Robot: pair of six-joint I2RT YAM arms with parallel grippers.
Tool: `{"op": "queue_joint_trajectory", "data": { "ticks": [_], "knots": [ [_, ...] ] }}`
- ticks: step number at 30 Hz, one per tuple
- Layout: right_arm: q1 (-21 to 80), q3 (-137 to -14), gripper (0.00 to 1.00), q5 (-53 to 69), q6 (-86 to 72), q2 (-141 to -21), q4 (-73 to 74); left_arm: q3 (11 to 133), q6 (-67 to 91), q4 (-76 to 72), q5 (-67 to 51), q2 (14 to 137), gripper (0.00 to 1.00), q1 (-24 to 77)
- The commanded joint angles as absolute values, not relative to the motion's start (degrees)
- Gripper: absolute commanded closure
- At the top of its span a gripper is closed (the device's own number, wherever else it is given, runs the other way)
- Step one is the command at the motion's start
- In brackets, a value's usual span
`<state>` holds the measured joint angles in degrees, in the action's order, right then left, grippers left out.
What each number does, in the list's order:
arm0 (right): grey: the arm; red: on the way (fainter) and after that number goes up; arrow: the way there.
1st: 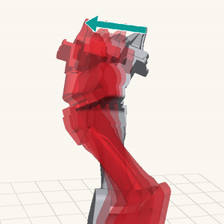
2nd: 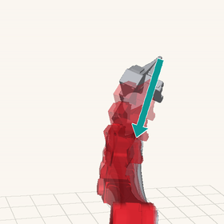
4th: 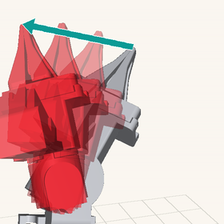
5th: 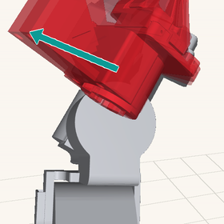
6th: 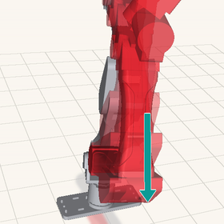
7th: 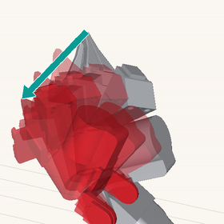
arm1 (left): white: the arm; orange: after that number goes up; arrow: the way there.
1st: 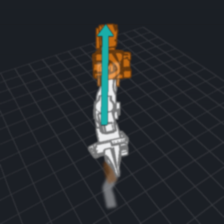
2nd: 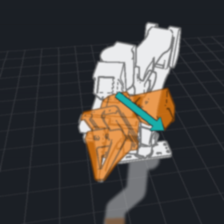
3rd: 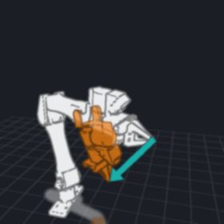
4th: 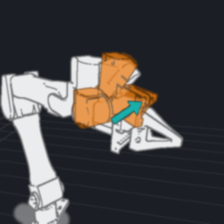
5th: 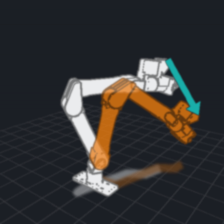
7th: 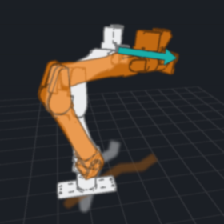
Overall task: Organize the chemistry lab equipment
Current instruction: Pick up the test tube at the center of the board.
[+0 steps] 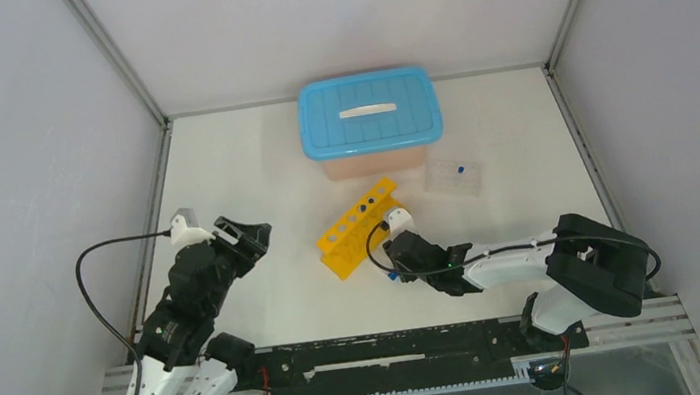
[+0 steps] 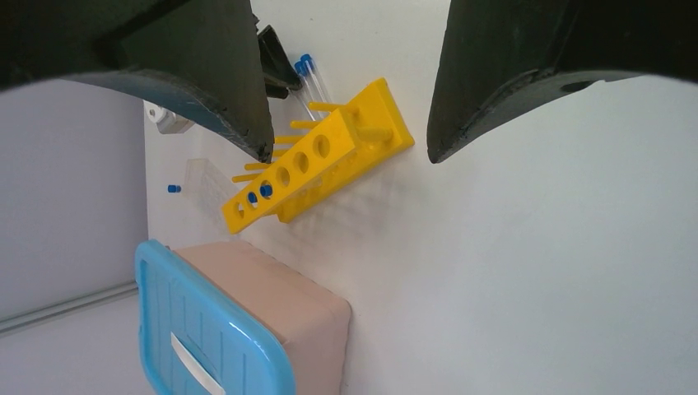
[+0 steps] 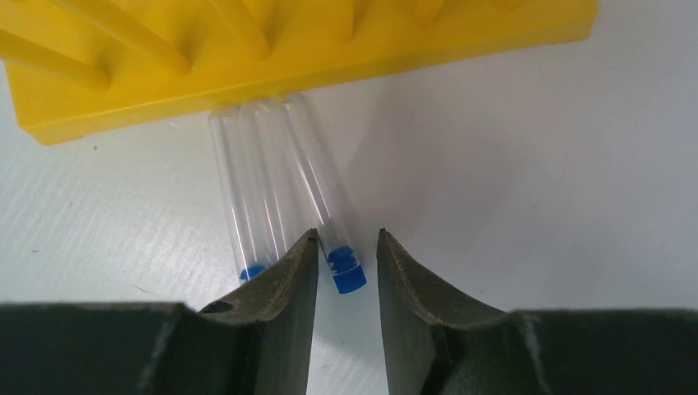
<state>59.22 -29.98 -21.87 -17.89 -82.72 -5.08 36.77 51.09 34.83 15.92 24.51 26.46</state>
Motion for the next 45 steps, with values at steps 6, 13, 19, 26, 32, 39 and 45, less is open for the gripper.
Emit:
{"op": "queue_joint_trajectory", "data": {
  "ticks": [6,13,19,26,32,39,45],
  "knots": [
    [59.43,-29.11,0.71,-20.15,-18.14,-84.15,-7.54,36.3,51.51,31.53,16.3,25.26,0.27,26.6],
    [59.86,-28.3,0.84,-19.6,-19.54,-84.6,-6.86,36.12,51.74,31.66,16.33,25.13,0.28,26.58],
    [60.12,-27.26,0.89,-19.44,-20.17,-82.38,-5.76,36.64,52.16,31.73,16.35,25.16,0.28,26.59],
    [59.58,-27.25,0.93,-18.34,-19.28,-78.11,-2.91,37.51,53.13,31.65,15.79,26.15,0.28,26.62],
    [59.28,-27.28,0.94,-18.0,-20.2,-75.04,-0.62,38.47,53.26,31.69,14.42,27.62,0.28,26.58],
    [59.26,-28.52,0.94,-18.33,-21.82,-66.42,6.41,39.24,52.27,29.76,8.96,29.81,0.27,26.63],
    [59.48,-32.18,0.94,-13.8,-20.77,-59.24,11.98,38.95,52.62,23.93,-1.2,33.12,0.27,26.62]
  ]
}}
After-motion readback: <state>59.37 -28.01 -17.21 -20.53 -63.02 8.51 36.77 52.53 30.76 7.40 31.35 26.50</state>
